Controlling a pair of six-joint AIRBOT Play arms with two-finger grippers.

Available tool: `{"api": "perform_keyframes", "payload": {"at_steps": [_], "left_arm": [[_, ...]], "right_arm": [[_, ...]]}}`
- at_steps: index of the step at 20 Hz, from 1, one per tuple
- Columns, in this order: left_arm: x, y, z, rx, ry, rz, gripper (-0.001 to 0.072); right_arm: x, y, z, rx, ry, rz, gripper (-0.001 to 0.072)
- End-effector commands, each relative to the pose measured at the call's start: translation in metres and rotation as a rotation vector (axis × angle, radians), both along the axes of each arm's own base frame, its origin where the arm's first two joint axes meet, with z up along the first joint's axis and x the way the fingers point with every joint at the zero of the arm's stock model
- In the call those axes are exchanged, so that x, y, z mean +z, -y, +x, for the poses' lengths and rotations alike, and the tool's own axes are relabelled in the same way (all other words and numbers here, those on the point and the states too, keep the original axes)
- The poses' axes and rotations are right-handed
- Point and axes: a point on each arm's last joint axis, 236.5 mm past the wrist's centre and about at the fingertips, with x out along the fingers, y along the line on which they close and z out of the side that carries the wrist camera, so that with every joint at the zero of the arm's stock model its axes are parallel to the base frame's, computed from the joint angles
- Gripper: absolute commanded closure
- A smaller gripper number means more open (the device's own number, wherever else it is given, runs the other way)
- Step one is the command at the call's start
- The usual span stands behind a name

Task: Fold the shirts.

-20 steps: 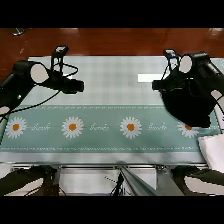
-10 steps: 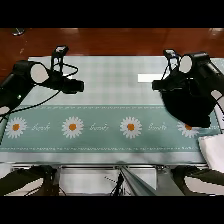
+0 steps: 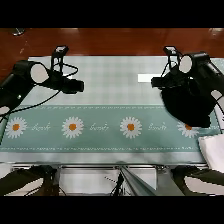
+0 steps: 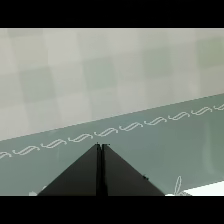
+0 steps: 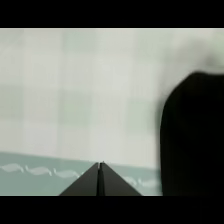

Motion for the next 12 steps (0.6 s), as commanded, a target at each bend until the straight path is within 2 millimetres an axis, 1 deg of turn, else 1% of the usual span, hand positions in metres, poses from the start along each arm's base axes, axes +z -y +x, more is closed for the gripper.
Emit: {"api": "perform_keyframes", "payload": {"at_steps": [1,2,3,4,5,6,7,8,9,10,12], "left_arm": [[0.006,0.003,0.012,0.008,0.054,-0.017,0.0687],[0.006,0.004,0.015,0.004,0.068,-0.018,0.0684],[0.007,0.004,0.022,-0.016,0.103,-0.005,0.0562],[0.008,0.001,0.028,-0.027,0.131,0.013,0.0196],[0.009,0.000,0.032,-0.014,0.140,0.008,0.0003],[0.010,-0.003,0.033,-0.009,0.143,0.009,0.0003],[0.010,-0.007,0.034,-0.016,0.147,0.019,0.0004],[0.010,-0.010,0.035,-0.032,0.154,0.031,0.0004],[0.009,-0.013,0.036,-0.043,0.158,0.041,0.0004],[0.009,-0.013,0.037,-0.046,0.159,0.043,0.0004],[0.006,-0.013,0.039,-0.044,0.157,0.043,0.0004]], "right_arm": [[0.017,-0.007,0.034,0.004,0.162,0.029,0.0684],[0.020,0.000,0.041,0.017,0.197,-0.009,0.0682],[0.026,0.013,0.051,0.032,0.245,-0.079,0.0634],[0.031,0.029,0.058,0.021,0.279,-0.146,0.0347],[0.035,0.052,0.062,-0.012,0.293,-0.215,0.0087],[0.037,0.082,0.060,-0.059,0.285,-0.293,0.0083],[0.038,0.123,0.052,-0.147,0.251,-0.372,0.0083],[0.036,0.160,0.041,-0.253,0.208,-0.397,0.0084],[0.029,0.191,0.028,-0.348,0.162,-0.373,0.0085],[0.019,0.213,0.016,-0.444,0.115,-0.307,0.0087],[-0.010,0.231,-0.002,-0.569,0.030,-0.137,0.0094]]}}
